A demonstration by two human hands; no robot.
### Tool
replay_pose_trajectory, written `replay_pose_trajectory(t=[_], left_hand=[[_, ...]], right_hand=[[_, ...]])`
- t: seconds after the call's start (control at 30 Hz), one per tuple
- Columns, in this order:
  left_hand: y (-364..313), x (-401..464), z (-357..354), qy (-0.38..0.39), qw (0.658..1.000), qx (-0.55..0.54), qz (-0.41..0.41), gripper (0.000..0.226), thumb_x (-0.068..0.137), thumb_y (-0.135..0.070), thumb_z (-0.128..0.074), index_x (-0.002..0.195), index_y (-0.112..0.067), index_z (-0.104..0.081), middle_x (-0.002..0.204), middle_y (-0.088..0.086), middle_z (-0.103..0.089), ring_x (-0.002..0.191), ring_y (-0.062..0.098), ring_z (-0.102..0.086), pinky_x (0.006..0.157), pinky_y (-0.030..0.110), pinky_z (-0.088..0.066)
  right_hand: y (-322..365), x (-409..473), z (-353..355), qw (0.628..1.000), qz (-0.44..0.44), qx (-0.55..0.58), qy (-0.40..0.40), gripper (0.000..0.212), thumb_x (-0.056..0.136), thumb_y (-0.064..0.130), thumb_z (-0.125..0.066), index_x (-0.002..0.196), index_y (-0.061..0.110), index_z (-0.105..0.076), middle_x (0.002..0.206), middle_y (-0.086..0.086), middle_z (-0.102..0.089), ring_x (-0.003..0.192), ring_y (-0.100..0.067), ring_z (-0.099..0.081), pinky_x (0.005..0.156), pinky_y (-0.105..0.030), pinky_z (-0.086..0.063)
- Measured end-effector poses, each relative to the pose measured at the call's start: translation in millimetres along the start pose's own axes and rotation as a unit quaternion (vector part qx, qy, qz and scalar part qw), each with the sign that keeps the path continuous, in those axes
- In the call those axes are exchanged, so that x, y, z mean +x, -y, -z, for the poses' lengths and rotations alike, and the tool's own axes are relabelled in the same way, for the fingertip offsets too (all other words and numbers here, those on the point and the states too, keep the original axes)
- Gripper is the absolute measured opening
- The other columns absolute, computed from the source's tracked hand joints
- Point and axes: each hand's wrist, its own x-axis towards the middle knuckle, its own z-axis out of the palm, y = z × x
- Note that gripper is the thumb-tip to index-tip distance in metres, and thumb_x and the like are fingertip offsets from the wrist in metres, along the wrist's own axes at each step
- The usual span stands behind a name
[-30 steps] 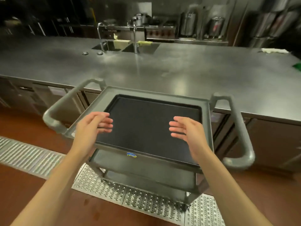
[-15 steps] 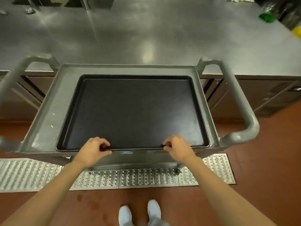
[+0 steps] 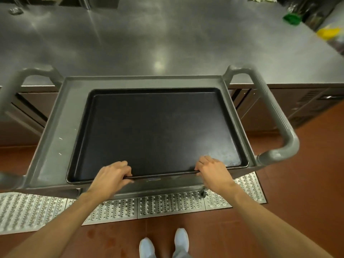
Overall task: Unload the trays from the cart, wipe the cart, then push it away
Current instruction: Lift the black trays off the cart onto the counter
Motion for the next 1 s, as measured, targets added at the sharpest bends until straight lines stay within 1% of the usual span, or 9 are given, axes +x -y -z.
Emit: replay_pose_trajectory(t=[0.17,0.27,0.43,0.53,0.67,0.73,0.83,0.9,1.0], left_hand=[[0,-4,18,-0.037,0.997,0.047,-0.050,0.026,0.066,-0.017,-0.083,0.077,-0.022,-0.060,0.077,-0.008,-0.052,0.065,0.011,-0.056,0.049,0.025,-0.045],[-3,-3,18,-0.048,0.991,0.117,-0.043,0.039,0.060,-0.014,-0.085,0.092,-0.017,-0.062,0.089,-0.001,-0.056,0.074,0.018,-0.055,0.063,0.032,-0.050],[7,3,22,-0.044,0.974,0.222,0.012,0.092,0.046,0.004,-0.083,0.133,-0.003,-0.054,0.136,0.021,-0.050,0.121,0.037,-0.050,0.097,0.057,-0.044],[8,2,20,-0.027,0.966,0.258,-0.018,0.101,0.042,0.015,-0.080,0.137,-0.006,-0.054,0.146,0.025,-0.043,0.131,0.042,-0.046,0.095,0.068,-0.043],[13,-2,14,-0.054,0.962,0.264,-0.040,0.102,0.039,0.020,-0.076,0.135,-0.012,-0.057,0.149,0.023,-0.041,0.131,0.042,-0.048,0.094,0.063,-0.048],[12,-2,16,-0.070,0.964,0.251,-0.045,0.103,0.035,0.019,-0.077,0.131,-0.015,-0.060,0.146,0.023,-0.045,0.127,0.042,-0.052,0.090,0.062,-0.051],[11,1,18,-0.053,0.968,0.242,-0.033,0.106,0.029,0.008,-0.084,0.129,-0.019,-0.063,0.142,0.021,-0.051,0.123,0.040,-0.055,0.087,0.061,-0.052],[13,5,21,-0.047,0.972,0.229,0.002,0.110,0.027,-0.002,-0.087,0.132,-0.020,-0.060,0.143,0.017,-0.052,0.125,0.038,-0.054,0.097,0.061,-0.044],[14,9,22,-0.054,0.976,0.208,0.019,0.112,0.036,-0.001,-0.083,0.142,-0.017,-0.048,0.149,0.017,-0.042,0.133,0.040,-0.044,0.112,0.058,-0.012]], right_hand=[[0,-11,12,0.992,0.012,-0.034,-0.122,0.023,0.068,0.019,-0.085,0.081,0.019,-0.066,0.077,0.002,-0.058,0.069,-0.017,-0.057,0.060,-0.030,-0.048],[-1,-14,14,0.987,0.010,-0.043,-0.157,0.023,0.070,0.016,-0.084,0.083,0.017,-0.064,0.079,0.001,-0.056,0.072,-0.019,-0.054,0.063,-0.032,-0.047],[3,-18,17,0.982,-0.022,-0.021,-0.188,0.013,0.082,0.019,-0.077,0.090,0.017,-0.068,0.084,0.001,-0.058,0.075,-0.020,-0.054,0.067,-0.034,-0.049],[6,-18,20,0.979,-0.042,-0.010,-0.198,0.012,0.087,0.026,-0.072,0.092,0.017,-0.066,0.087,0.001,-0.059,0.078,-0.019,-0.054,0.070,-0.034,-0.049],[7,-7,27,0.988,-0.076,-0.029,-0.134,0.044,0.076,0.038,-0.078,0.112,0.017,-0.064,0.106,-0.004,-0.062,0.096,-0.024,-0.059,0.082,-0.040,-0.052],[3,4,31,0.989,-0.099,-0.032,-0.103,0.067,0.062,0.026,-0.088,0.124,0.015,-0.065,0.120,-0.009,-0.065,0.111,-0.030,-0.062,0.091,-0.047,-0.053],[-2,13,23,0.992,-0.088,-0.038,-0.087,0.083,0.039,0.015,-0.096,0.119,0.016,-0.073,0.120,-0.011,-0.072,0.110,-0.032,-0.069,0.089,-0.048,-0.059],[-5,16,19,0.993,-0.075,-0.032,-0.085,0.091,0.028,0.013,-0.097,0.116,0.016,-0.075,0.116,-0.010,-0.075,0.104,-0.030,-0.073,0.084,-0.045,-0.061],[-4,16,15,0.992,-0.068,-0.020,-0.102,0.090,0.023,0.009,-0.096,0.110,0.019,-0.078,0.109,-0.007,-0.077,0.099,-0.028,-0.075,0.079,-0.042,-0.062]])
